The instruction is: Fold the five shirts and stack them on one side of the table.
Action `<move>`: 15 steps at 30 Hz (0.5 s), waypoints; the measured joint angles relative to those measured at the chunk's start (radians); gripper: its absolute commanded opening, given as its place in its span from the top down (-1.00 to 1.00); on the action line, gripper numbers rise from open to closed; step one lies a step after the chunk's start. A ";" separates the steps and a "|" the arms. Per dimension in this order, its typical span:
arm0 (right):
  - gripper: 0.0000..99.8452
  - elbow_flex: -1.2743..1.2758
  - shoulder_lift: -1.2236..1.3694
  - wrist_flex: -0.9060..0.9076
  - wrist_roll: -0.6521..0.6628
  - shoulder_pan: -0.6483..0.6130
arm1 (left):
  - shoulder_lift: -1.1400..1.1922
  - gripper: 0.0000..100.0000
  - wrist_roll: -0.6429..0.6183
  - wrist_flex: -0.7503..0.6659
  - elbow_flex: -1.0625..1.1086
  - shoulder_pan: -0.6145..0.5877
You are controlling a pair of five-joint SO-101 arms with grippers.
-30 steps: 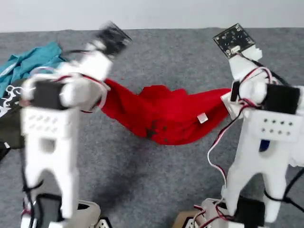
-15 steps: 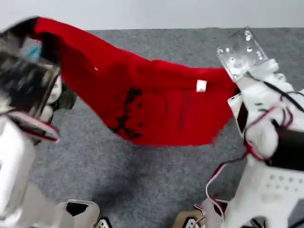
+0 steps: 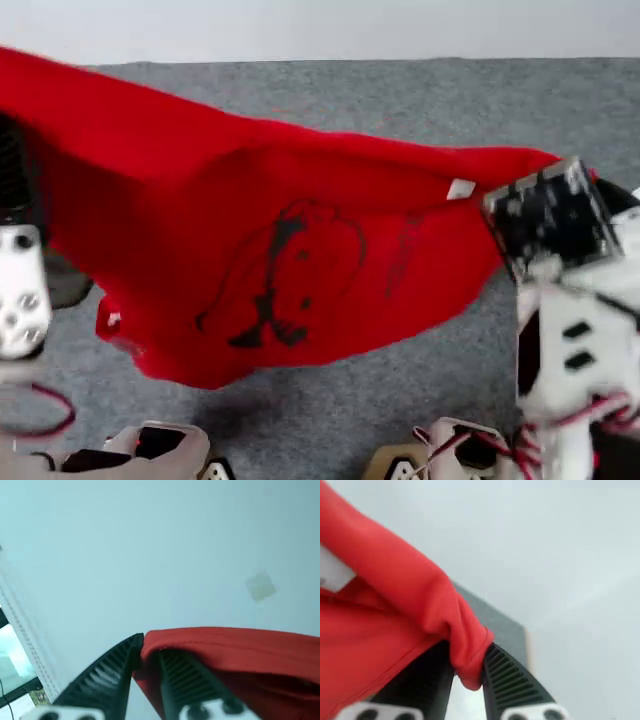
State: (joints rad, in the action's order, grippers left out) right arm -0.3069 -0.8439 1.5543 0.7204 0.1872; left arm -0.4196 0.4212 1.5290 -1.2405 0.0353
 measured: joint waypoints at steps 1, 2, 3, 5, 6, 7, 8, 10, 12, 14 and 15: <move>0.98 0.000 -0.011 0.000 0.002 0.000 | 0.000 0.99 0.000 0.000 -0.017 0.000; 0.98 0.000 -0.023 0.000 0.008 0.000 | 0.000 0.99 0.000 0.000 -0.032 0.000; 0.98 0.000 -0.037 0.000 0.018 0.002 | 0.000 0.99 0.008 0.000 -0.048 0.000; 0.98 0.000 -0.069 0.000 0.038 0.002 | 0.000 0.99 0.034 0.000 -0.078 0.000; 0.98 0.000 -0.084 0.000 0.048 0.002 | 0.000 0.99 0.051 0.000 -0.094 0.000; 0.98 0.000 -0.101 0.000 0.055 0.002 | 0.000 0.99 0.064 0.000 -0.112 0.000; 0.98 0.000 -0.117 0.000 0.063 0.002 | -0.002 0.99 0.078 0.000 -0.132 0.000; 0.98 0.000 -0.146 0.000 0.080 0.002 | -0.002 0.99 0.095 0.000 -0.167 0.000; 0.98 0.000 -0.167 0.000 0.095 0.002 | -0.002 0.99 0.109 0.000 -0.193 0.000; 0.98 0.000 -0.176 0.000 0.104 0.002 | -0.002 0.99 0.114 0.000 -0.204 0.000; 0.98 0.000 -0.176 0.000 0.106 0.002 | -0.003 0.99 0.117 0.000 -0.206 0.000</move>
State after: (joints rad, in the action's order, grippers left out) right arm -0.3069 -1.0203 1.5543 0.8263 0.1887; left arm -0.4227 0.5378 1.5290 -1.4461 0.0353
